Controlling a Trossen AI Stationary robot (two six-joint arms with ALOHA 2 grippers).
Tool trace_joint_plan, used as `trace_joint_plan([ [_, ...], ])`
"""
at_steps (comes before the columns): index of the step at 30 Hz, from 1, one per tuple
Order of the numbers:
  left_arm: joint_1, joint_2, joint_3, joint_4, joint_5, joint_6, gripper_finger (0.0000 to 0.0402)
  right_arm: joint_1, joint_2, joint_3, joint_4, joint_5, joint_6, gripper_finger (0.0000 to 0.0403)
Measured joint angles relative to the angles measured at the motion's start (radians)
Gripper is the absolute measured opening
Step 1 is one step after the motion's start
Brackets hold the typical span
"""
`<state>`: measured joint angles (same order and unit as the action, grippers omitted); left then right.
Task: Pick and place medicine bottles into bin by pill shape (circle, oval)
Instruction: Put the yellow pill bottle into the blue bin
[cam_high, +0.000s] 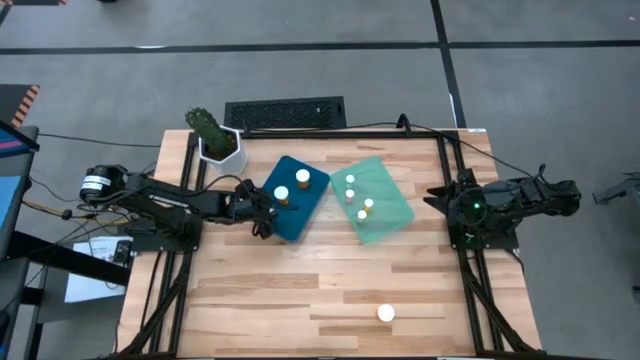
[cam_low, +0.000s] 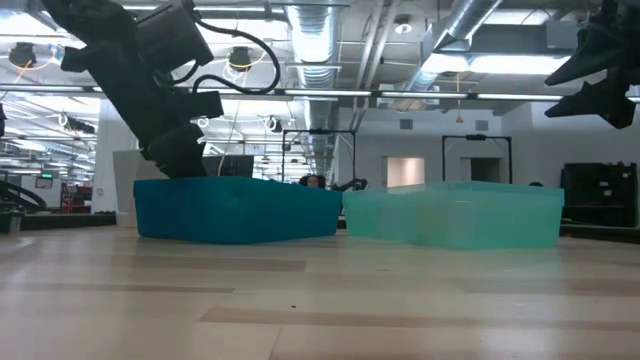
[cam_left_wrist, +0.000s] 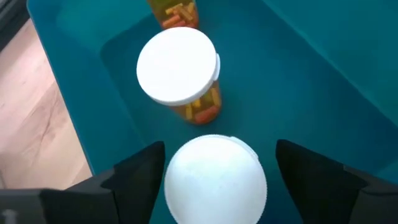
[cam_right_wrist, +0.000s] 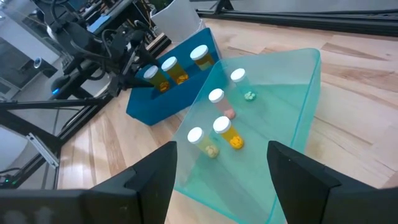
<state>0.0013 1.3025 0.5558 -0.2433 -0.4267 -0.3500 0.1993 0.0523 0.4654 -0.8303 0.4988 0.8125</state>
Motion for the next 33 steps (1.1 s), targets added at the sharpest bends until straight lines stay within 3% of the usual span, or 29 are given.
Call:
trace_joint_plan([
  [12,0.0,0.0,0.129,-0.185,-0.014,0.048,0.0314,0.0,0.0,0.0,0.0,0.0,-0.001,0.026],
  [22,-0.019,0.0,0.376,-0.335,0.045,0.07,0.0314,0.0,0.0,0.0,0.0,0.0,-0.001,0.026],
  [26,-0.056,-0.001,0.476,-0.272,0.114,0.068,0.0314,0.0,0.0,0.0,0.0,0.0,-0.001,0.026],
  [30,-0.116,-0.001,0.526,-0.082,0.184,0.068,0.0314,0.0,0.0,0.0,0.0,0.0,-0.001,0.026],
  [33,-0.171,0.007,0.535,0.072,0.179,0.074,0.0314,0.0,0.0,0.0,0.0,0.0,0.0,0.026],
])
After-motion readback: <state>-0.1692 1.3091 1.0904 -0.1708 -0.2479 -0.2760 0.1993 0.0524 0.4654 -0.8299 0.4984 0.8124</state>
